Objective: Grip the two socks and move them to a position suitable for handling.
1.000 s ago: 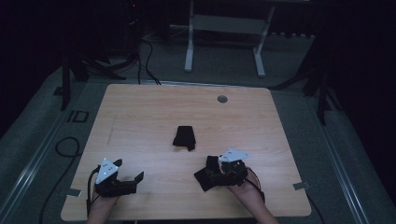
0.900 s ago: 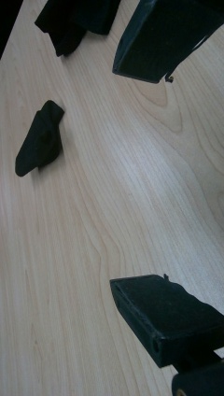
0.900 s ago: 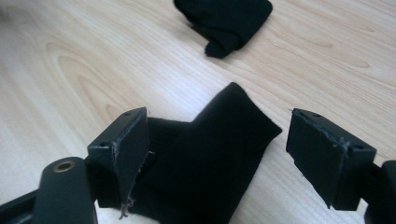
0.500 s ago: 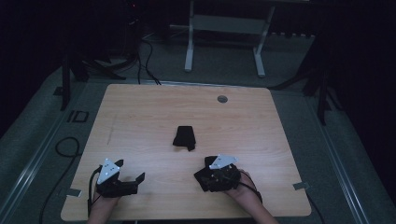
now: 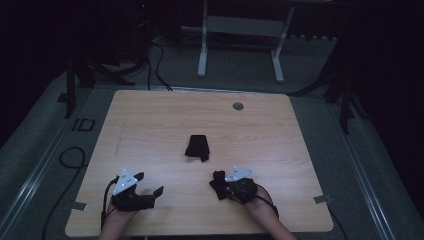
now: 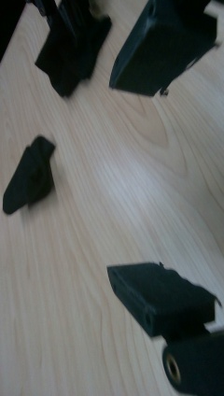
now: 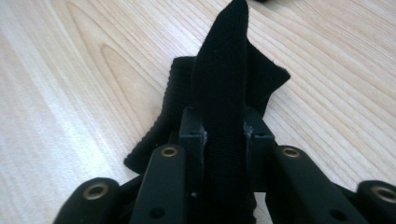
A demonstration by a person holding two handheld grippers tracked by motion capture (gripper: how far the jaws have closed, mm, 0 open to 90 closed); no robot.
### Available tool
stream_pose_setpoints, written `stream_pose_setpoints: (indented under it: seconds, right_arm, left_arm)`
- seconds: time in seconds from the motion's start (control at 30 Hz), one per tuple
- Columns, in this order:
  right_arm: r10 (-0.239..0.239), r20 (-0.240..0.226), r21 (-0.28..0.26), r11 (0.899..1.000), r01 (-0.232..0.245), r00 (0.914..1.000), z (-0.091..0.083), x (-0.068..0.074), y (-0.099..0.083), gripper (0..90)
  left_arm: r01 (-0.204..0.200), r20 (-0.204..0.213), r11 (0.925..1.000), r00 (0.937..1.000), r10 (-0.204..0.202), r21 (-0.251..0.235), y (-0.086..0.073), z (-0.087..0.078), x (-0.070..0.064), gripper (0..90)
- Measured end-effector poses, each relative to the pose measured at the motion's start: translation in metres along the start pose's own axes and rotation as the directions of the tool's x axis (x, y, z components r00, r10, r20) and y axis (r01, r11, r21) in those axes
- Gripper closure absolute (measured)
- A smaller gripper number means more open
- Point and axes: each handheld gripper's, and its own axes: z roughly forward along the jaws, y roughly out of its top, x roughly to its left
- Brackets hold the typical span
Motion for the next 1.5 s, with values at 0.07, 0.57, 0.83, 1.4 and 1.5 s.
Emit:
stream_pose_setpoints:
  seconds: [0.07, 0.57, 0.83, 1.4, 1.5]
  right_arm:
    - [-0.017, -0.022, -0.026, 1.000, 0.016, 0.9996, -0.006, 0.003, 0.004, 75.5]
    - [-0.199, -0.096, -0.177, 0.968, 0.180, 0.9753, -0.039, 0.042, 0.034, 75.3]
    - [-0.240, -0.085, -0.207, 0.954, 0.218, 0.9670, -0.048, 0.047, 0.038, 75.2]
    - [-0.142, -0.165, -0.232, 0.967, 0.101, 0.9761, -0.052, 0.030, 0.032, 74.3]
    - [-0.094, -0.178, -0.243, 0.969, 0.049, 0.9795, -0.055, 0.020, 0.028, 74.3]
  left_arm:
    - [0.026, 0.034, 0.9997, 0.9991, -0.026, 0.002, 0.002, 0.003, -0.002, 15.0]
    - [0.089, 0.373, 0.9948, 0.9223, -0.101, 0.049, 0.055, 0.038, -0.042, 43.0]
    - [0.162, 0.439, 0.9821, 0.8785, -0.188, 0.096, 0.053, 0.053, -0.036, 47.5]
    - [-0.077, 0.329, 0.9906, 0.9437, 0.036, 0.113, 0.055, 0.036, -0.056, 88.5]
    - [-0.096, 0.312, 0.9882, 0.9485, 0.054, 0.119, 0.055, 0.033, -0.057, 88.8]
